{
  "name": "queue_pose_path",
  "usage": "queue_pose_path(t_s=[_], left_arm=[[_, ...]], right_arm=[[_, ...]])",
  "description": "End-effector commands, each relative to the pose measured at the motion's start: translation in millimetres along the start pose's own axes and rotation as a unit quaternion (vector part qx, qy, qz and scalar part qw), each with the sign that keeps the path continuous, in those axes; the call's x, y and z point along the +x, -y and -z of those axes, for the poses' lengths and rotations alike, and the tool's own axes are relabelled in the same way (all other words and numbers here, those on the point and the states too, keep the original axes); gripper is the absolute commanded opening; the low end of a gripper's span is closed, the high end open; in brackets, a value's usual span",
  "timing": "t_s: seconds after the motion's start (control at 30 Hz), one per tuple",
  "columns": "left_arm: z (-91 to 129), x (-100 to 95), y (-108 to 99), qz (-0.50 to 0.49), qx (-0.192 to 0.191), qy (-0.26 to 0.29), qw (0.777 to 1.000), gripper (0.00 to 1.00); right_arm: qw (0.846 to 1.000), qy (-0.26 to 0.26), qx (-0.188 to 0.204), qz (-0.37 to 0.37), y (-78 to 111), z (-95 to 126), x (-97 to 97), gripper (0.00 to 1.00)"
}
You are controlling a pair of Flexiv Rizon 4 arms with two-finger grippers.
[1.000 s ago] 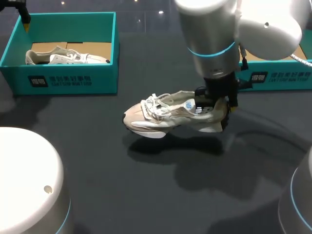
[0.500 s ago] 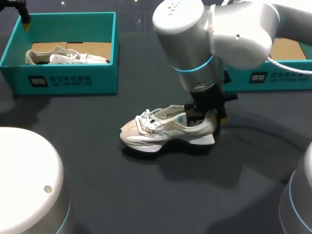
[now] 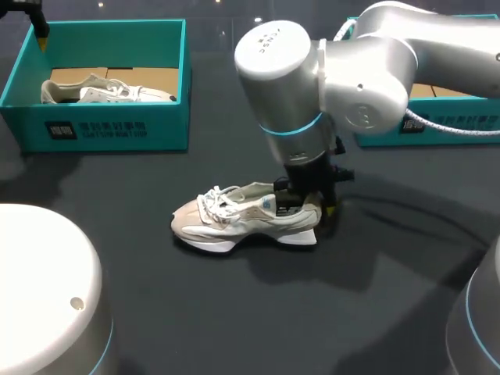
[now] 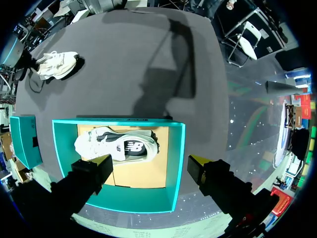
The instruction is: Take the shoe out of the shoebox, open the shoe tongue, remove and reinsert the insole, then place the shoe into the shoebox
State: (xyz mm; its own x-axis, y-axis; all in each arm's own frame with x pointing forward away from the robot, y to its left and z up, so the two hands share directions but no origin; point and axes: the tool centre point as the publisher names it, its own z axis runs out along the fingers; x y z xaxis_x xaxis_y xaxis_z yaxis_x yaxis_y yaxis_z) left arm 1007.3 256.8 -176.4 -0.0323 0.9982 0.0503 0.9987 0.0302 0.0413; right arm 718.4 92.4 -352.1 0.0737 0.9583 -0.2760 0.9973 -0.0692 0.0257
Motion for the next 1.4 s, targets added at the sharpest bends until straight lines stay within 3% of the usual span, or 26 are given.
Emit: queue_pose_path(t_s=[0.03,0.67,1.3,1.33,1.37,1.4], left_arm=[[0.3,0.2,-0.2,0.000,0.000,-0.001,1.000,1.00],[0.3,0.2,-0.2,0.000,0.000,-0.001,1.000,1.00],[0.3,0.2,-0.2,0.000,0.000,-0.001,1.000,1.00],[0.3,0.2,-0.2,0.000,0.000,-0.001,1.000,1.00],[0.3,0.2,-0.2,0.000,0.000,-0.001,1.000,1.00],[0.3,0.2,-0.2,0.000,0.000,-0.001,1.000,1.00]], right_arm=[[1.000,-0.009,-0.002,-0.002,3.1,-5.4,-3.1,0.00],[0.999,-0.043,0.007,0.017,3.8,-33.5,-10.1,0.00],[0.999,-0.043,0.013,0.025,8.5,-37.5,-7.3,0.00],[0.999,-0.043,0.013,0.025,9.0,-37.4,-6.6,0.04],[0.999,-0.044,0.013,0.025,9.5,-37.2,-6.1,0.26],[0.999,-0.045,0.013,0.025,10.0,-37.2,-5.7,0.40]])
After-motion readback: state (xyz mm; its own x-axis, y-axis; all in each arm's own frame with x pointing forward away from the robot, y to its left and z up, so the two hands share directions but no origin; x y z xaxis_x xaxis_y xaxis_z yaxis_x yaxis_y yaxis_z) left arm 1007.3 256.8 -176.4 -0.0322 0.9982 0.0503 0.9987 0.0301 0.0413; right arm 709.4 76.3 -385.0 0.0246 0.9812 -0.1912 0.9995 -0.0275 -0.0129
